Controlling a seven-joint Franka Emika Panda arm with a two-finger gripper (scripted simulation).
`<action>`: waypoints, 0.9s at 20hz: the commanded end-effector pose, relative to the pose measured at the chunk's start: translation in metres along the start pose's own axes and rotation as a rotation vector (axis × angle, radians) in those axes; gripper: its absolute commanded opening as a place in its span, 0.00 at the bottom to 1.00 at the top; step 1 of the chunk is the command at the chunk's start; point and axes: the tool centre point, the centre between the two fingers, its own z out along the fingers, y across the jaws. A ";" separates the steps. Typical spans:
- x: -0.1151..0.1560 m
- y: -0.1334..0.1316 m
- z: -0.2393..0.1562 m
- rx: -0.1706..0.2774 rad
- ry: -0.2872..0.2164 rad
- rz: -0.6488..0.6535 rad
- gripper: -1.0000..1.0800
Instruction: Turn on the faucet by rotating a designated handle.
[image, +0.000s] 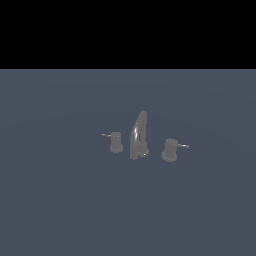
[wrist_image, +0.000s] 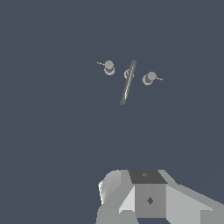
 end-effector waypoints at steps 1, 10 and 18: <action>0.000 0.000 0.000 0.000 0.000 0.000 0.00; 0.010 -0.002 0.014 -0.001 0.000 0.058 0.00; 0.037 -0.006 0.049 -0.002 0.000 0.208 0.00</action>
